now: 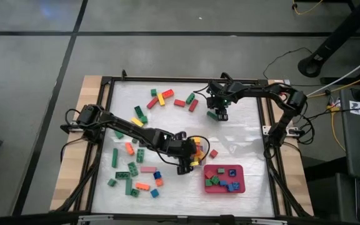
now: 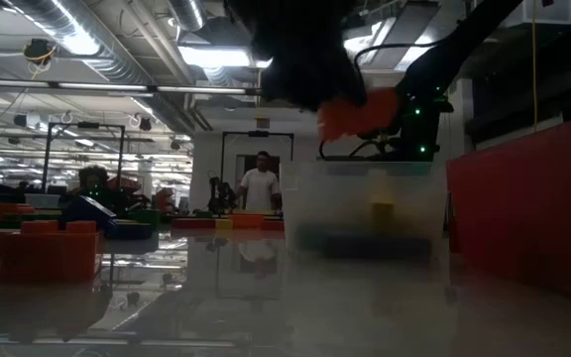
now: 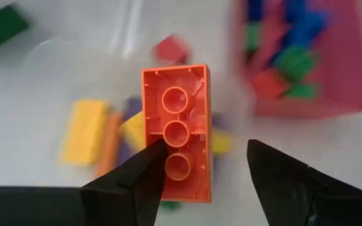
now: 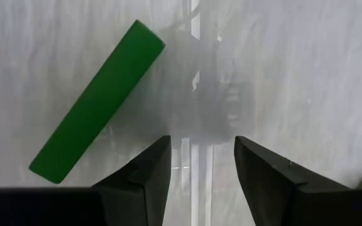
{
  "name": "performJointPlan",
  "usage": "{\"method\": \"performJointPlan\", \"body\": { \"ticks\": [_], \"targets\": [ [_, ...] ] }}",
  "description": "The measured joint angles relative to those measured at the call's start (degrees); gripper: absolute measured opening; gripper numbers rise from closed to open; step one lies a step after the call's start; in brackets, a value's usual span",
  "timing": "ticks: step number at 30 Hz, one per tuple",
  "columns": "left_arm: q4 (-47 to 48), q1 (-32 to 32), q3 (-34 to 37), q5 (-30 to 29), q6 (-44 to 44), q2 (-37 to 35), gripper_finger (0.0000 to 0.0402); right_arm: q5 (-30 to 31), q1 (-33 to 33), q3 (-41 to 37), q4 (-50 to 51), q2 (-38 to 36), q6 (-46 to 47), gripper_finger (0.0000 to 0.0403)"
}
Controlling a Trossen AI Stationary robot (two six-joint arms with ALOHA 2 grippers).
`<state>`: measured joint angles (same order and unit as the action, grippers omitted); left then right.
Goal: Sort blocks by size
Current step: Put the orange rectangular game piece into the transparent bin
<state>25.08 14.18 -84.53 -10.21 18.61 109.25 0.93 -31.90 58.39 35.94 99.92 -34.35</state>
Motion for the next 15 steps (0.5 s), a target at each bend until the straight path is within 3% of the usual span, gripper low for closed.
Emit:
{"method": "performJointPlan", "body": {
  "ticks": [4, 11, 15],
  "targets": [
    [-2.6, -0.8, 0.0, 2.6, 2.2, 0.0, 0.0208, 0.3, 0.0, 0.0, 0.2, 0.0, 0.7, 0.0175],
    [7.0, -3.0, 0.0, 2.3, 4.5, 1.2, 0.0208, 3.7, 0.1, 0.1, 1.3, 0.0, 1.3, 0.0175],
    [5.2, -2.8, 0.0, 2.4, 1.5, 3.5, 0.0208, 3.5, 0.1, 2.0, 2.8, 0.0, 1.6, 0.0175]
  ]
}}
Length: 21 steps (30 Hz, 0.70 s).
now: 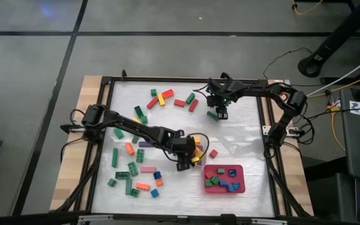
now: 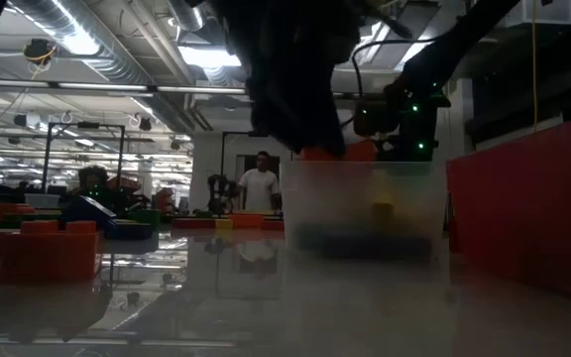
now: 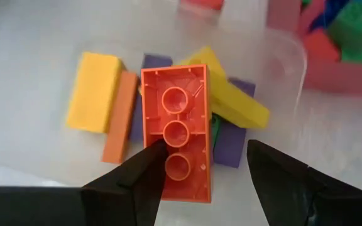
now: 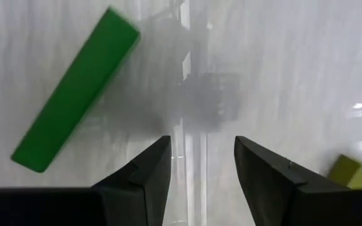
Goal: Sort blocks by size
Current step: Put the orange rectangular game piece into the transparent bin
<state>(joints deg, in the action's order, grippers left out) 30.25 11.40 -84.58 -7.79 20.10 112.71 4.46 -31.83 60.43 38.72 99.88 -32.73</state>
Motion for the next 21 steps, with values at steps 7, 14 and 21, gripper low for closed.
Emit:
{"method": "performJointPlan", "body": {
  "ticks": [7, 14, 21],
  "targets": [
    [0.5, 0.0, 0.0, 0.0, -0.8, 1.6, 0.0208, -1.1, 0.3, 3.6, 4.5, -0.1, 1.2, 0.0175],
    [0.6, -0.5, 0.0, -0.1, -1.5, 1.6, 0.0208, -10.9, 4.5, 7.9, 10.5, -0.1, 3.6, 0.0175],
    [0.5, -1.9, 0.0, -0.6, -1.9, 1.6, 0.0208, -14.5, 13.9, 9.2, 10.2, -4.0, 4.2, 0.0175]
  ]
}}
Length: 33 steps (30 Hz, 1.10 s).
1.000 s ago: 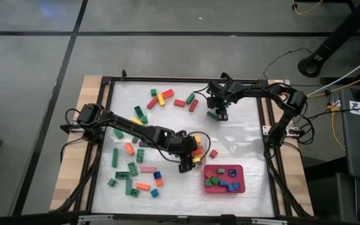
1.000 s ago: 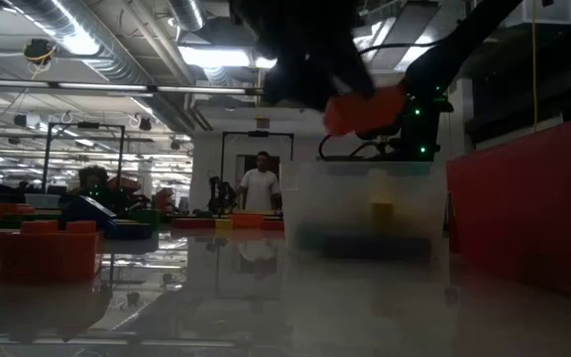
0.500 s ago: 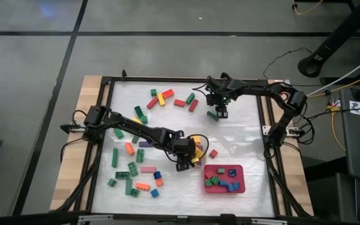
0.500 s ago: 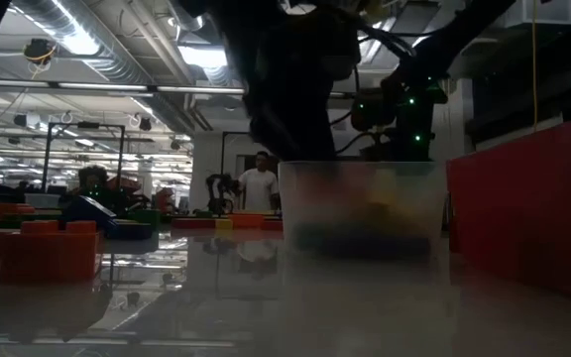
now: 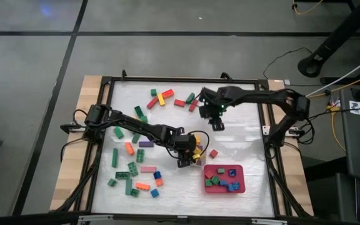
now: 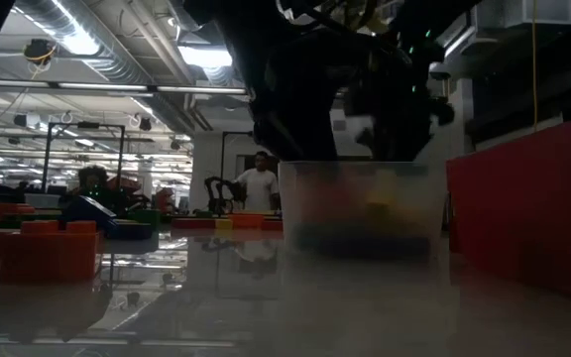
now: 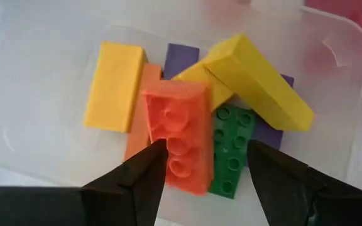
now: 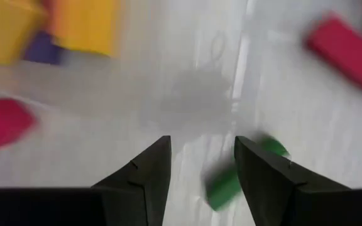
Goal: Sort blocks by size
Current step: Put the orange rectangular game piece into the transparent bin, then put the green rectangular block into the transparent bin
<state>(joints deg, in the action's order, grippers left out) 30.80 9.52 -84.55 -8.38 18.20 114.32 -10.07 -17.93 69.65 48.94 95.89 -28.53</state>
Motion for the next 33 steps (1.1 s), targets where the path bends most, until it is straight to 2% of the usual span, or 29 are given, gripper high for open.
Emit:
{"method": "performJointPlan", "body": {
  "ticks": [7, 13, 18, 24, 33],
  "targets": [
    [-2.3, -0.6, 0.0, -0.1, -1.8, 0.0, 0.0208, 0.3, 9.4, 0.0, -8.0, -3.8, 3.2, 0.0175],
    [-2.4, 0.3, 0.0, 0.0, -1.9, -1.6, 0.0208, 10.0, 12.8, 0.0, -7.1, -3.8, 5.9, 0.0175],
    [-0.3, 2.2, -0.1, -0.7, -2.2, -5.4, 0.0208, 15.9, 11.0, 0.0, -3.5, -3.8, 11.7, 0.0175],
    [5.7, 5.7, -0.1, -7.6, -0.5, -9.5, 0.0208, 15.8, 5.3, -1.6, -2.5, -3.7, 19.3, 0.0175],
    [14.0, 12.2, -0.1, -15.0, 5.7, -10.8, 0.0208, 15.6, -1.1, -10.0, -7.6, -3.7, 21.0, 0.0175]
  ]
}}
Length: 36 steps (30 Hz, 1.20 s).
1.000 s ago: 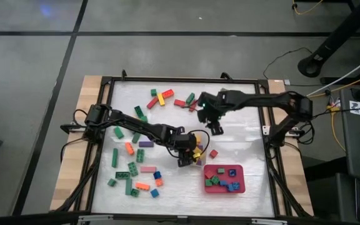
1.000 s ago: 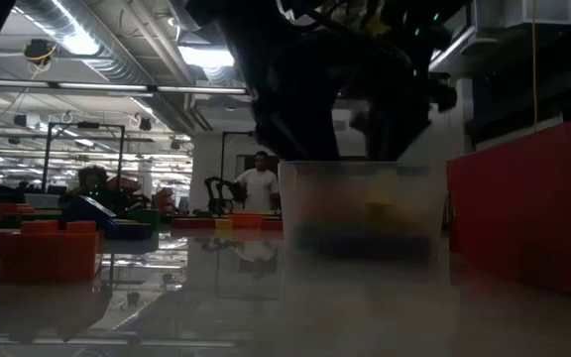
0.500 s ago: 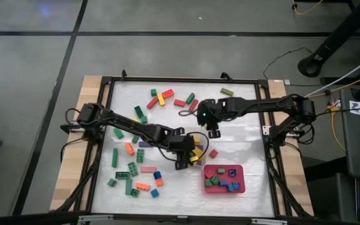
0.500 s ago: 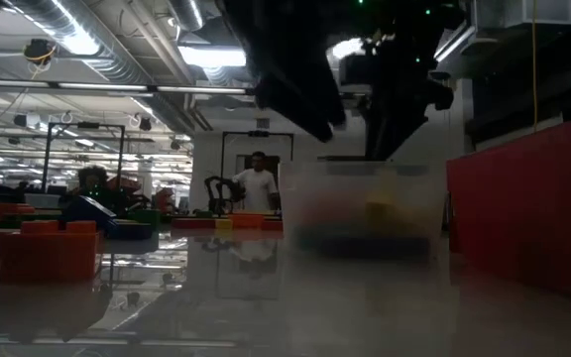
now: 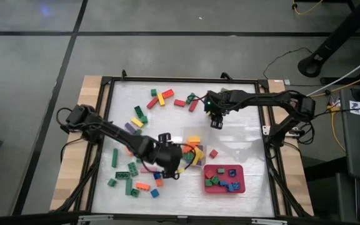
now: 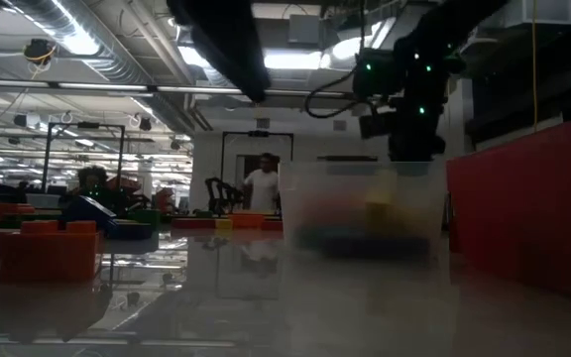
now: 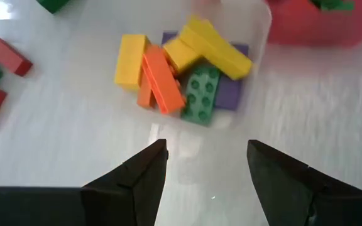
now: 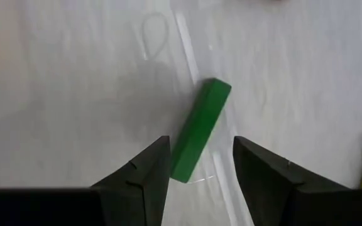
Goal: Sort blocks by size
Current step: Put the green rectangular block into the transparent bin
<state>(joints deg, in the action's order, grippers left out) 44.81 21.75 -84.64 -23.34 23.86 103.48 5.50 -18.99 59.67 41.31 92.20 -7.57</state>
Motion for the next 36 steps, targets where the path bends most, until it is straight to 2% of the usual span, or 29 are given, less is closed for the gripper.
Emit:
{"method": "performJointPlan", "body": {
  "ticks": [8, 14, 20, 27, 32, 36],
  "targets": [
    [1.1, 4.3, 0.0, -2.8, 5.3, 0.0, 0.0208, -0.5, -3.4, -5.2, -7.1, 0.0, 0.0, 0.0175],
    [1.1, 5.9, 0.0, -3.2, 8.3, 0.0, 0.0208, -3.5, -4.4, -6.8, -9.5, -0.1, 0.1, 0.0175],
    [1.1, 6.4, 0.0, -3.4, 9.2, 0.0, 0.0208, -3.7, -4.3, -7.0, -10.4, -0.1, 0.0, 0.0175],
    [1.1, 6.4, 0.0, -4.3, 9.2, 0.1, 0.0208, -10.3, -4.3, -7.1, -10.2, 0.0, 0.5, 0.0175],
    [1.1, 6.4, 0.0, -4.3, 9.0, 0.1, 0.0208, -7.1, -4.3, -7.6, -10.5, 0.0, 0.5, 0.0175],
    [1.1, 6.4, 0.0, -4.4, 9.0, 0.1, 0.0208, -7.1, -4.3, -9.8, -12.1, 0.0, 0.5, 0.0175]
  ]
}}
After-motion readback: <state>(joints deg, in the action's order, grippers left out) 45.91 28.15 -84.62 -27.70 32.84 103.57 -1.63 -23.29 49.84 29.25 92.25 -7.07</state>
